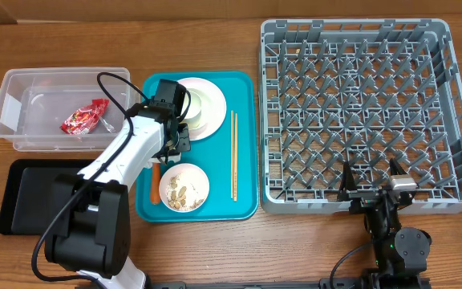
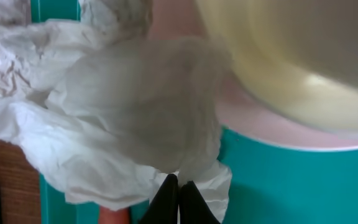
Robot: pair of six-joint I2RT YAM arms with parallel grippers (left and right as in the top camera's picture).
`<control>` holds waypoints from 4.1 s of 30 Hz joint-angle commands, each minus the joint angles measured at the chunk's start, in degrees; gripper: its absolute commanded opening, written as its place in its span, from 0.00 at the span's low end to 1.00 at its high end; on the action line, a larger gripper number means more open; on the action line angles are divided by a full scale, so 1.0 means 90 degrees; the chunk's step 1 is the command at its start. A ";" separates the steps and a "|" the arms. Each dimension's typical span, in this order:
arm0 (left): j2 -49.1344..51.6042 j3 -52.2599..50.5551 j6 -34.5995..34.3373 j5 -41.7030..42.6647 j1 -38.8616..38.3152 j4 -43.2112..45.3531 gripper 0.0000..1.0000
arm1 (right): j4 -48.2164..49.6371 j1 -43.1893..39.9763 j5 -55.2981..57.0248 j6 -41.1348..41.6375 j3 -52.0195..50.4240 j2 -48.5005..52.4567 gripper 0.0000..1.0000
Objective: Sort waste into correct bins and load items into the dishwasher
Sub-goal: 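Grasp the crumpled white tissue on the teal tray with left gripper, then move the tissue left and release it into the clear bin, then grasp the remaining tissue beside the plate with the left gripper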
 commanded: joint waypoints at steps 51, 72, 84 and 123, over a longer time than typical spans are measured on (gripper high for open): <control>0.0049 0.2686 0.1559 -0.0012 0.2528 -0.0194 0.79 | 0.0046 -0.0022 -0.0034 -0.0005 -0.0068 -0.0070 1.00; 0.0051 0.2684 0.4609 0.1149 0.0925 -0.1421 0.69 | 0.0046 -0.0022 -0.0034 -0.0005 -0.0068 -0.0070 1.00; 0.0114 0.2487 0.6370 0.0831 0.0848 -0.1460 0.59 | 0.0046 -0.0022 -0.0034 -0.0005 -0.0068 -0.0070 1.00; 0.1275 0.2198 0.7009 0.0823 0.1061 -0.0690 0.04 | 0.0046 -0.0022 -0.0034 -0.0005 -0.0068 -0.0070 1.00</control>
